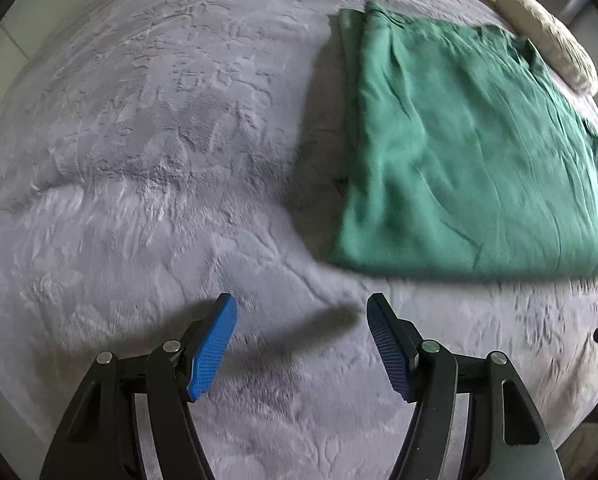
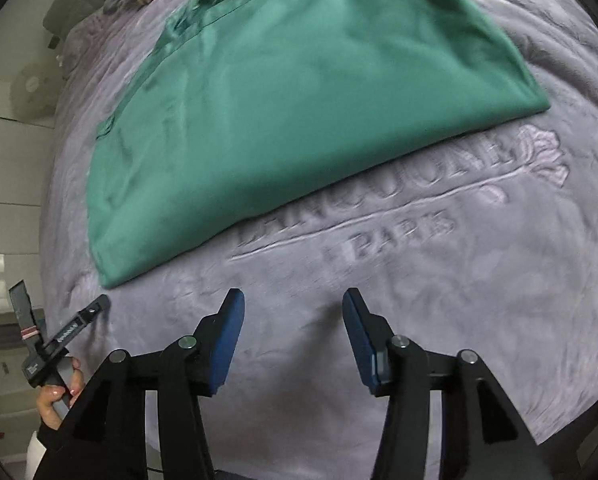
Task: Fold large clothes
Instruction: 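Withdraw both open tools from the folded green shirt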
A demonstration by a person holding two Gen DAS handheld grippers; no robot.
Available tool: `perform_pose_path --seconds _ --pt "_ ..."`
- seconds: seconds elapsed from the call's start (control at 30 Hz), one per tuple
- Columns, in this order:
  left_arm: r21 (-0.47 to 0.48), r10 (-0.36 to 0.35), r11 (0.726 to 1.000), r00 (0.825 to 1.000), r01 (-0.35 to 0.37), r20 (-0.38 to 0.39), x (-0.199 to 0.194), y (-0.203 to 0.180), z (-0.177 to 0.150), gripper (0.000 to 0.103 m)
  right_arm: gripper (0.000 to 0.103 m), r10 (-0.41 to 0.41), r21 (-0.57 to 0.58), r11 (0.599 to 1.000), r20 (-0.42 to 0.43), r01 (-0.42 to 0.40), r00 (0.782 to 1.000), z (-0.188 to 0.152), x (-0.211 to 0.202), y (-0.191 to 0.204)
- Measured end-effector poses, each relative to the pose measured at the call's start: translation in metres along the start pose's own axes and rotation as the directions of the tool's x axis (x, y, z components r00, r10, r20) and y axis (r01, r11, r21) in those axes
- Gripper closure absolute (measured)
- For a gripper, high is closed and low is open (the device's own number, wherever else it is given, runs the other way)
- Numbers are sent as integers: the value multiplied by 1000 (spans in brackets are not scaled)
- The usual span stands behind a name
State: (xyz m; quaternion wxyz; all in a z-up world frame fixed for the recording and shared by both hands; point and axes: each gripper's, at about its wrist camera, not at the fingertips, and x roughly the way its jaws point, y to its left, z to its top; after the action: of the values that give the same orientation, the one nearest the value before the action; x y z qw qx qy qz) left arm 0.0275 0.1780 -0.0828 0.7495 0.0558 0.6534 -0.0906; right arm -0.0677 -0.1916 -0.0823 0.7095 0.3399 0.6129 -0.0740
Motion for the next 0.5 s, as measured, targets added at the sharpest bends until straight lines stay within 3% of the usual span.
perform_pose_path --seconds 0.13,0.17,0.2,0.23,0.4,0.5 --pt "11 -5 1000 1000 5 -23 -3 -5 -11 33 45 14 5 1000 -34 -14 999 -7 8 18" --pt "8 -10 1000 1000 10 -23 -3 -5 -12 27 42 18 9 1000 -41 -18 999 -6 12 23" --pt "0 -16 1000 1000 16 -18 -6 -4 -15 8 41 21 11 1000 -46 -21 999 -7 13 26" --pt "-7 -20 1000 1000 20 -1 -9 -4 -18 1 41 23 12 1000 -50 -22 999 -9 14 27" --pt "-8 -21 1000 1000 21 6 -17 6 -32 1 41 20 1 1000 -79 -20 997 -17 20 38" --pt "-14 -30 999 1000 30 -6 -12 1 -24 1 38 23 3 1000 -89 -23 996 -19 27 45"
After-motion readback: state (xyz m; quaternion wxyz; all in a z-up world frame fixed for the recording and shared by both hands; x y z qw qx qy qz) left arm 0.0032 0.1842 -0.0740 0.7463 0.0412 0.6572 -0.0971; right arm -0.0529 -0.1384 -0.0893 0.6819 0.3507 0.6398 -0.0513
